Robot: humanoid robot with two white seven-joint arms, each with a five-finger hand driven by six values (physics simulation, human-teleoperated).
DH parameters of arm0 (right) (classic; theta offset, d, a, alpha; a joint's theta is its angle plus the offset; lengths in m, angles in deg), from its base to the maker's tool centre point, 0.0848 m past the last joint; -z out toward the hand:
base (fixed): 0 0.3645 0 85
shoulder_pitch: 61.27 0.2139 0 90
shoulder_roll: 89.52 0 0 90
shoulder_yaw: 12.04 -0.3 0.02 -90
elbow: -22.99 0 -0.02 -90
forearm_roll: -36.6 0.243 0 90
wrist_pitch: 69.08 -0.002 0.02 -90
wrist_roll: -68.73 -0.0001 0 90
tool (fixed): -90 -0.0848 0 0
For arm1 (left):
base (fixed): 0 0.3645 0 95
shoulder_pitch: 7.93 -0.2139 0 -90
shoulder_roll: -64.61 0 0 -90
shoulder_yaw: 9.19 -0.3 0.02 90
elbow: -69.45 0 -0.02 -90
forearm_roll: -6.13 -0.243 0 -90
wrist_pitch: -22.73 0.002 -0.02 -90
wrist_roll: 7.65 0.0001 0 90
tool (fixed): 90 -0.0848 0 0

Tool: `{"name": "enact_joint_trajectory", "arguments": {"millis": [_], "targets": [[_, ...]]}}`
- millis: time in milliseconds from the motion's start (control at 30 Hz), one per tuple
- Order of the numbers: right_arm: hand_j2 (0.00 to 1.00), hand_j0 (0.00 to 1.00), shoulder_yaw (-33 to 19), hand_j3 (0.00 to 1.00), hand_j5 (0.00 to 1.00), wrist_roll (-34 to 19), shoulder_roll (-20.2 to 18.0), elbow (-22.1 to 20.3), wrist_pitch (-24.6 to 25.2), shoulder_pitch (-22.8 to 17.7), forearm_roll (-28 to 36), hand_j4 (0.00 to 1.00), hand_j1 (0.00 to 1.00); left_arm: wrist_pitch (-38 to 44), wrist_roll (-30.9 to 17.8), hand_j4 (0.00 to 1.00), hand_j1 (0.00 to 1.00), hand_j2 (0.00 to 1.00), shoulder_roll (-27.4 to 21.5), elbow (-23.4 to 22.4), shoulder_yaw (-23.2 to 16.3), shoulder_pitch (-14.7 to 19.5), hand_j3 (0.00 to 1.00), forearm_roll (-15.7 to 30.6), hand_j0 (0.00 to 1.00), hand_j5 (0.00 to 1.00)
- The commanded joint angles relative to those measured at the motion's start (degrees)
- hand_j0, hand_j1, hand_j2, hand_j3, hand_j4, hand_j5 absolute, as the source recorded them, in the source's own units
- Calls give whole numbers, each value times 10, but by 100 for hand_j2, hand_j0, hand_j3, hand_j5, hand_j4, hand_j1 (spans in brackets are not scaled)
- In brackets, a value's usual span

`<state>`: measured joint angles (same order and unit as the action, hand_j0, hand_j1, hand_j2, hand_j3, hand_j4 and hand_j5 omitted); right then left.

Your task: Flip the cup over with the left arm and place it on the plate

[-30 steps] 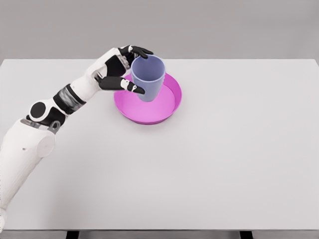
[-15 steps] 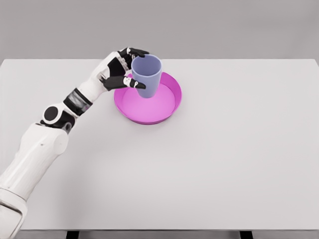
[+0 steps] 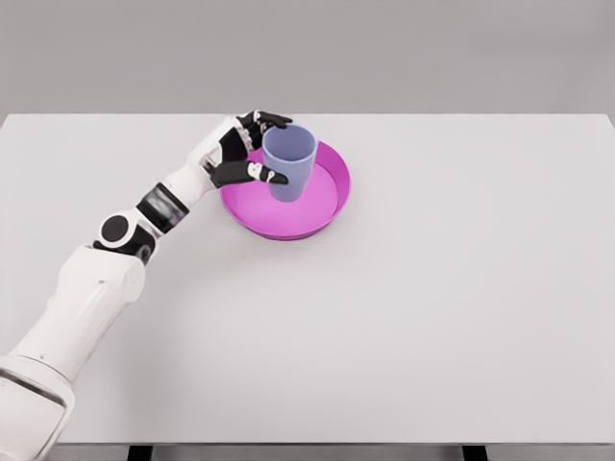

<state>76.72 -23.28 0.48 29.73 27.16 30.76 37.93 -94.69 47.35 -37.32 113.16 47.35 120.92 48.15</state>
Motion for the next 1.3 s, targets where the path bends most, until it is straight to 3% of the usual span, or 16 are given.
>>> {"name": "enact_joint_trajectory", "arguments": {"millis": [0, 700, 733, 833, 1267], "targets": [[100, 100, 0, 100, 100, 0, 0, 0, 0, 0, 0, 100, 100, -7, 0, 51, 51, 51, 4, -7, 0, 0, 51, -1, 51, 51], [100, 100, 0, 100, 100, 0, 0, 0, 0, 1, 0, 100, 100, -5, 0, 52, 52, 52, 16, -18, -1, -1, 52, -2, 52, 52], [100, 100, 0, 100, 100, 0, 0, 0, 0, 0, 0, 100, 100, -6, 0, 55, 55, 55, 16, -18, -1, -1, 55, -2, 55, 55], [100, 100, 0, 100, 100, 0, 0, 0, 0, 0, 0, 100, 100, -6, 0, 82, 82, 82, 17, -18, -1, -1, 82, -2, 82, 82], [100, 100, 0, 100, 100, 0, 0, 0, 0, 0, 0, 100, 100, -6, 0, 100, 100, 100, 11, -18, -1, -2, 100, -22, 100, 100]]}}
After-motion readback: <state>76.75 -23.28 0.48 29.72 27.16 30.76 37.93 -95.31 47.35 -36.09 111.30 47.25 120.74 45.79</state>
